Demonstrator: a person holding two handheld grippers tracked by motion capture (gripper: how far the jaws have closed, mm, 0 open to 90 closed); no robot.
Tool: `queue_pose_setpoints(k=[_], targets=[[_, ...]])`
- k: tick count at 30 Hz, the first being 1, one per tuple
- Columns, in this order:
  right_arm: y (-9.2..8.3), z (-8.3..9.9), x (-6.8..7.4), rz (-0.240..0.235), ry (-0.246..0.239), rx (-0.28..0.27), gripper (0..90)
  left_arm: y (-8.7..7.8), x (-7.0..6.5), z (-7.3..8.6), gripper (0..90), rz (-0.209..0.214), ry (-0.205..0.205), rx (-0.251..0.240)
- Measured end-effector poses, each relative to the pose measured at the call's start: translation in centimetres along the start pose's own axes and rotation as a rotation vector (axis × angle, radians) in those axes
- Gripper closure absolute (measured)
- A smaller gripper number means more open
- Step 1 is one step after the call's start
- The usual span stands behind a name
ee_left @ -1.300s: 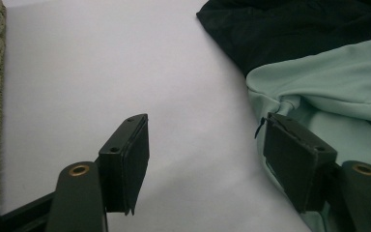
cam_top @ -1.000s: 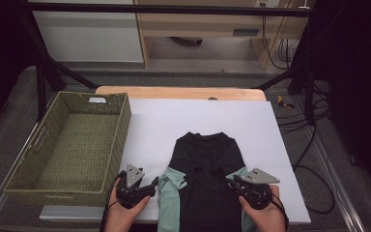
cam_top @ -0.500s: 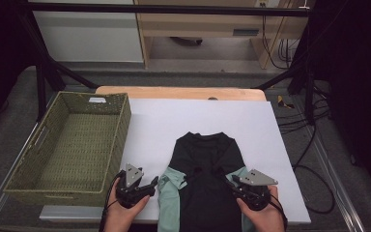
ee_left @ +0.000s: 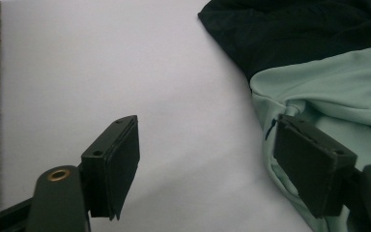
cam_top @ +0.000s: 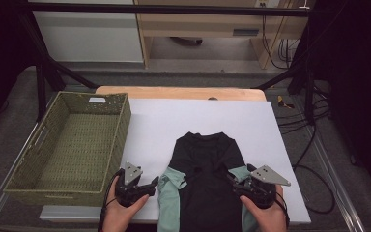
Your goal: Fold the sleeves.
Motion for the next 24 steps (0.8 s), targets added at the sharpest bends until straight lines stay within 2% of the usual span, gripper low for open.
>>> queue_pose_setpoints(k=[3, 5, 15, 18, 21, 24], targets=[[-0.7, -0.6, -0.2, 0.006, 0.019, -0.057, 16.8, 0.0, 0.1, 0.0, 24.2, -0.001, -0.004, -0.001], [-1.0, -0.8, -0.5, 0.015, 0.030, -0.076, 16.1, 0.0, 0.1, 0.0, 23.9, 0.000, -0.004, 0.000], [-1.1, -0.4, -2.0, 0.054, 0.102, -0.064, 13.2, -0.1, 0.2, 0.0, 23.5, -0.002, 0.002, -0.001], [-1.3, -0.4, -2.5, 0.058, 0.136, -0.071, 13.0, -0.1, 0.1, -0.1, 23.5, -0.001, 0.001, -0.004], [-1.2, -0.3, -3.3, 0.084, 0.167, -0.071, 12.7, -0.1, 0.2, -0.1, 23.4, -0.003, 0.002, -0.002], [-1.1, -0.4, -3.9, 0.103, 0.168, -0.078, 13.4, -0.2, 0.3, -0.3, 23.3, -0.005, -0.003, -0.004]])
Point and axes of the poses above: each handheld gripper's, and its own axes: y roughly forward along the jaws, z roughly out of its underside, x roughly to its left, the point moved 5 cm from there along y, roughly forward along the jaws, and after that the axes turned 4 degrees about x, right-handed, at the moved point
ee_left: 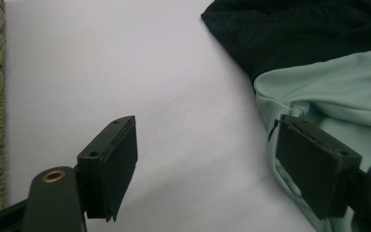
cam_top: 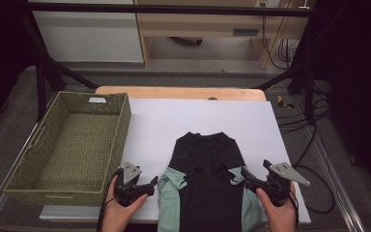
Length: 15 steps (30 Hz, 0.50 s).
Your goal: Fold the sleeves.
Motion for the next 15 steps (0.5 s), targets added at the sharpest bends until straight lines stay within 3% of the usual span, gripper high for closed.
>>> queue_pose_setpoints(k=[5, 11, 15], targets=[[1.4, -1.3, -1.0, -0.009, -0.010, 0.048, 13.2, 0.1, 0.3, -1.1, 22.5, 0.003, -0.004, -0.009], [4.3, -4.5, -1.7, -0.020, -0.059, 0.082, 15.9, 1.1, -0.1, -3.1, 20.7, 0.022, 0.006, -0.007], [6.7, -5.9, -1.4, -0.063, -0.066, 0.090, 17.6, 2.3, -0.1, -4.7, 19.2, 0.038, 0.013, -0.001]])
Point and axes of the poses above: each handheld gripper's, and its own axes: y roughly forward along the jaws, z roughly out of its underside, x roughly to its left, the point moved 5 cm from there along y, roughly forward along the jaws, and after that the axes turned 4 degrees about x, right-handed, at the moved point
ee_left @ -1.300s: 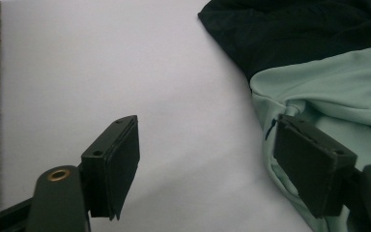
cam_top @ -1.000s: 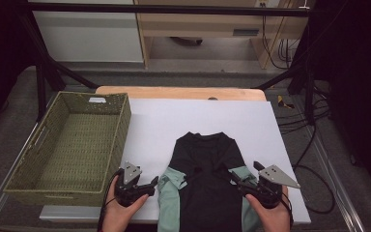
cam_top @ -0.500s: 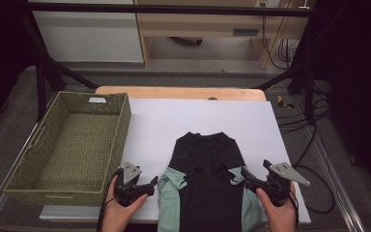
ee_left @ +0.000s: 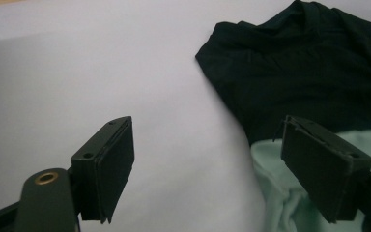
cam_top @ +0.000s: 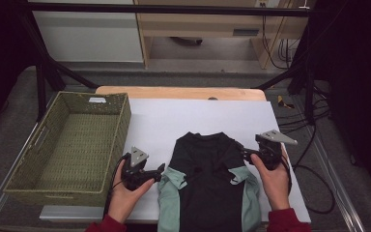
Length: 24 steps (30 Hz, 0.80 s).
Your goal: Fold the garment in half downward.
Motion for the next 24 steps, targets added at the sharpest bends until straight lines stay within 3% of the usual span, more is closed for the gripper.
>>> queue_pose_setpoints(k=[3, 5, 11, 17, 24], targets=[[1.8, -0.5, -0.2, -0.009, -0.013, 0.016, 19.6, 0.9, 0.2, -0.9, 18.6, 0.004, 0.000, 0.009], [2.8, -0.5, -0.3, -0.047, 0.017, 0.023, 19.8, 1.5, 0.4, -1.4, 17.9, 0.006, 0.003, 0.018], [5.0, 0.5, -0.4, -0.048, -0.006, 0.085, 20.8, 3.5, 0.3, -2.5, 17.6, 0.016, 0.000, 0.035], [5.0, 1.5, -0.4, -0.045, -0.007, 0.113, 30.2, 5.5, -0.7, -2.8, 19.3, 0.032, 0.002, 0.053], [5.6, 2.4, -0.8, -0.026, -0.024, 0.137, 39.1, 6.9, -1.6, -2.9, 28.4, 0.032, 0.062, 0.076]])
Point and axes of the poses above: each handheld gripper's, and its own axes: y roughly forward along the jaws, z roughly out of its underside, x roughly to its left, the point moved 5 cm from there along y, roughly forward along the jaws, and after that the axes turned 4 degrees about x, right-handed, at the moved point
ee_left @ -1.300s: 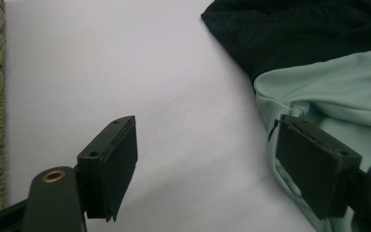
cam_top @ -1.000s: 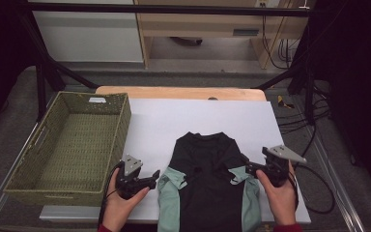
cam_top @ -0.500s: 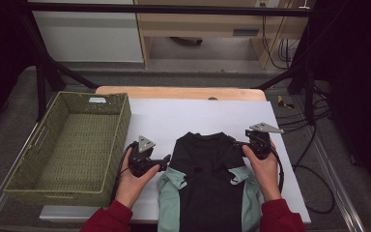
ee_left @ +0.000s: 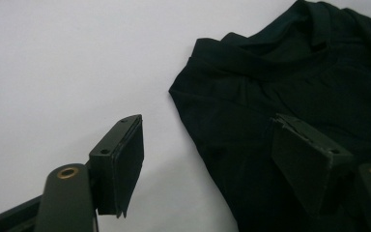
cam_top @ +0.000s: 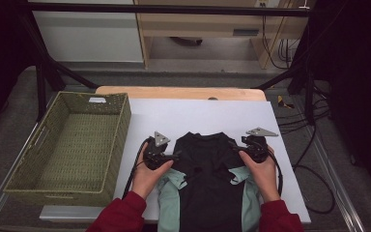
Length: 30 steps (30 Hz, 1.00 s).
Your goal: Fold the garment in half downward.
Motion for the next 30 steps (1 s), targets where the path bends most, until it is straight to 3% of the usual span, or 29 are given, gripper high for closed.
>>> queue_pose_setpoints(k=[2, 6, 9, 17, 21, 27, 30], targets=[[0.3, 0.2, 0.0, 0.008, -0.012, 0.011, 41.1, 0.7, -0.3, 0.2, 28.8, 0.001, 0.021, 0.022], [0.9, 0.8, -0.1, 0.007, -0.022, 0.049, 41.4, 1.9, -0.4, 0.3, 28.5, 0.019, -0.006, 0.035], [1.7, 1.4, -0.2, 0.029, -0.032, 0.101, 37.9, 2.6, -0.5, 0.3, 27.7, 0.004, 0.010, 0.053], [2.5, 1.6, 0.0, 0.025, -0.032, 0.125, 37.8, 3.5, -0.4, 0.2, 27.1, 0.013, -0.005, 0.056], [2.4, 1.7, 0.3, -0.004, -0.042, 0.123, 52.0, 3.3, -0.8, 0.1, 40.4, 0.045, -0.004, 0.051], [2.1, 1.9, 1.2, -0.061, -0.060, 0.121, 78.7, 3.1, -1.5, 0.2, 66.8, 0.101, 0.043, 0.040], [2.1, 1.9, 1.5, -0.059, -0.082, 0.125, 83.0, 3.1, -1.9, 0.2, 79.8, 0.121, 0.068, 0.040]])
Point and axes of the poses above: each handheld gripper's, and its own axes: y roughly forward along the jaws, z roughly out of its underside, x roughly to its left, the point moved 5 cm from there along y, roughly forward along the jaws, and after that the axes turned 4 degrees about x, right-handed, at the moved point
